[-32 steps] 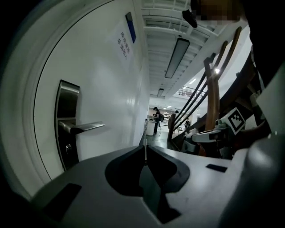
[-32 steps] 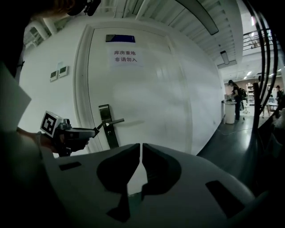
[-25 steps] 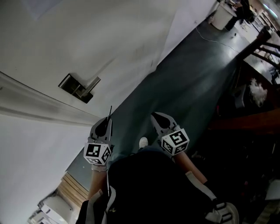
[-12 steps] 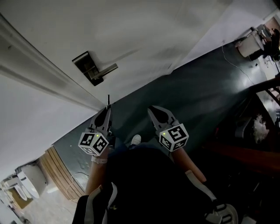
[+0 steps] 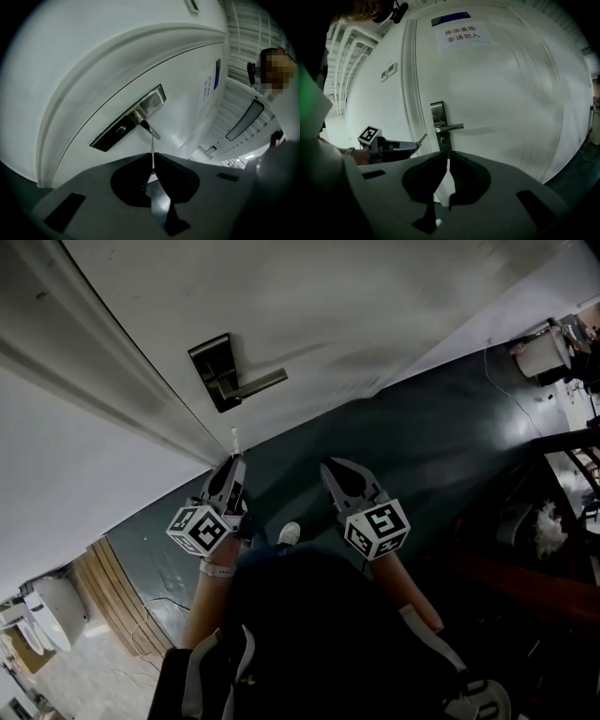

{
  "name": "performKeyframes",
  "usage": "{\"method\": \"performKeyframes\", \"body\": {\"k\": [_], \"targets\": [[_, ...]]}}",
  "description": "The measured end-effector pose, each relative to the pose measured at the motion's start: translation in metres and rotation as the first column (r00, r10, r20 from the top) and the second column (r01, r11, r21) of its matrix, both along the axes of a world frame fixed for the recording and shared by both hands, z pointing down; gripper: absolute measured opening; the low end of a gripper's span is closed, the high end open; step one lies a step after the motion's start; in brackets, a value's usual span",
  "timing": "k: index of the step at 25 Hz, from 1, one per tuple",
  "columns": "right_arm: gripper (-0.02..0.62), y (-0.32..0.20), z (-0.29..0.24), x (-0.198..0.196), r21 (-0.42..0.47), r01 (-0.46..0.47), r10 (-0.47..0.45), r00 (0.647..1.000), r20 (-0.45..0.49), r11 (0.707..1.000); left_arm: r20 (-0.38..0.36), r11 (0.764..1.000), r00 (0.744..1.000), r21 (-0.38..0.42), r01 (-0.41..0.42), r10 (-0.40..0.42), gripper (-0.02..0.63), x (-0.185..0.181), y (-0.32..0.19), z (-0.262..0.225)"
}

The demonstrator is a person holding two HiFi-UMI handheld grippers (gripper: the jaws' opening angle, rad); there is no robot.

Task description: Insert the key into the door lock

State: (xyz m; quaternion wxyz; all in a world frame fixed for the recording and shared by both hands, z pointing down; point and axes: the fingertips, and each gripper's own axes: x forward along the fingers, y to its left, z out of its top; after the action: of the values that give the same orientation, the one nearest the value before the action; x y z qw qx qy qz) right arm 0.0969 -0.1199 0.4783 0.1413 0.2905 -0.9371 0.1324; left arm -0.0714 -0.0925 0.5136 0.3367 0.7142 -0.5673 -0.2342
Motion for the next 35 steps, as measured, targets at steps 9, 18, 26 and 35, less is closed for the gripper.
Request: {"method": "performKeyframes", "body": {"k": [9, 18, 26, 35], "targets": [[0.028, -0.008, -0.003, -0.032, -0.003, -0.057, 0.057, 0.998, -0.032, 0.998, -0.244, 0.999, 0.970, -0.036, -0.025, 0.015, 0.028, -0.026, -0.016, 0.025], [0.028, -0.010, 0.003, -0.038, -0.015, -0.128, 0.127, 0.989, -0.078, 0.992, -0.405, 0.998, 0.914, -0.066, -0.011, -0.017, 0.028, -0.039, -0.044, 0.044], [0.028, -0.011, 0.005, -0.034, -0.017, -0.194, 0.191, 0.976, -0.108, 0.981, -0.433, 0.995, 0.901, -0.099, -0.033, -0.013, 0.028, -0.042, -0.068, 0.051], [0.028, -0.010, 0.006, -0.033, -0.021, -0.232, 0.228, 0.966, -0.118, 0.972, -0.468, 0.994, 0.884, -0.099, -0.037, -0.014, 0.028, -0.044, -0.079, 0.052]]}}
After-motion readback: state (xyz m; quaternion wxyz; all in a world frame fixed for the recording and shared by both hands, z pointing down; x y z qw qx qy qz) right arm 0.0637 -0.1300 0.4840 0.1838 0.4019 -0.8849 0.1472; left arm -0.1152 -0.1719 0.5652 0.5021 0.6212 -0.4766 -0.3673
